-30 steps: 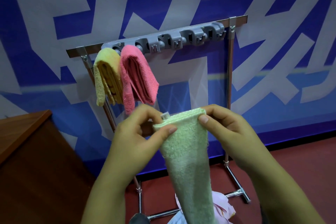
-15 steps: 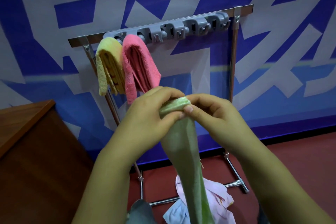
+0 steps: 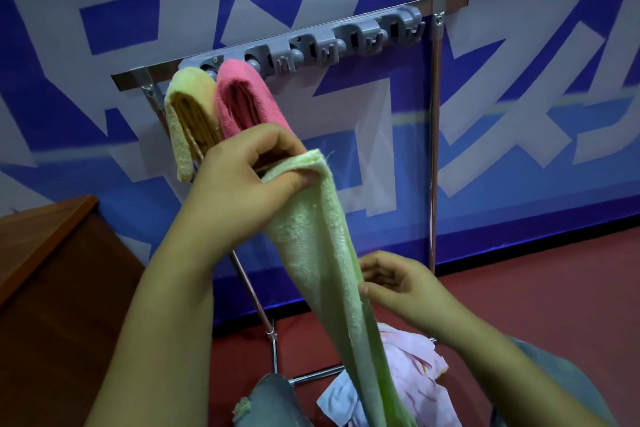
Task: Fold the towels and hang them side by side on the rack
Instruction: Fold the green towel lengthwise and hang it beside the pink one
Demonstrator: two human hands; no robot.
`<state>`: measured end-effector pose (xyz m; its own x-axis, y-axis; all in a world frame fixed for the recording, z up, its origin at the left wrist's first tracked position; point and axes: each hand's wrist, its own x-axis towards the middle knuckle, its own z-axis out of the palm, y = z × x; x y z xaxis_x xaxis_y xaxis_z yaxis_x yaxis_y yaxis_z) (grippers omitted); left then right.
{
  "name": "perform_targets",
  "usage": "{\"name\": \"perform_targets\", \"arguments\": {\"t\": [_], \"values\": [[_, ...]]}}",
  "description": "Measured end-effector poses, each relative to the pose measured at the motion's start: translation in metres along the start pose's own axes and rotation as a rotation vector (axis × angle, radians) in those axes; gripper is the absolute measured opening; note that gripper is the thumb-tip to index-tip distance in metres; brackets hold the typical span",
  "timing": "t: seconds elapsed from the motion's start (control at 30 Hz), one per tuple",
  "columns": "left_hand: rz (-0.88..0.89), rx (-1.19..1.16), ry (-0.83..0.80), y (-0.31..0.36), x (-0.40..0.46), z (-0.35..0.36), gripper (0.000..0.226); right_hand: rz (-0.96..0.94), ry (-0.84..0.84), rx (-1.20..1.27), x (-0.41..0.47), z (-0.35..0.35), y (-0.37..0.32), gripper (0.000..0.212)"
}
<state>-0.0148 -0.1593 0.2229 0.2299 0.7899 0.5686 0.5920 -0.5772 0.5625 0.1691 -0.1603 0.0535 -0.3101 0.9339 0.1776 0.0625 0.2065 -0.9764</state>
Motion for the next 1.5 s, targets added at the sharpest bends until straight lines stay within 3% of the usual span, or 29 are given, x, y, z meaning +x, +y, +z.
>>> {"name": "perform_targets", "arguments": {"t": [0.33, 0.53, 1.0, 1.5], "values": [[-0.012, 0.034, 0.012, 0.001, -0.001, -0.005, 0.013, -0.052, 0.058, -0.192, 0.003, 0.009, 0.006, 0.012], [-0.002, 0.030, 0.018, -0.003, 0.000, -0.010, 0.019, -0.058, 0.116, -0.109, 0.002, 0.008, 0.003, 0.020], [-0.037, 0.054, 0.055, -0.004, -0.001, -0.018, 0.014, -0.112, 0.205, -0.224, 0.002, 0.007, 0.000, 0.038], [-0.067, 0.060, 0.064, 0.001, 0.000, -0.017, 0.017, -0.410, 0.214, -0.408, 0.001, 0.013, 0.021, 0.028]]}}
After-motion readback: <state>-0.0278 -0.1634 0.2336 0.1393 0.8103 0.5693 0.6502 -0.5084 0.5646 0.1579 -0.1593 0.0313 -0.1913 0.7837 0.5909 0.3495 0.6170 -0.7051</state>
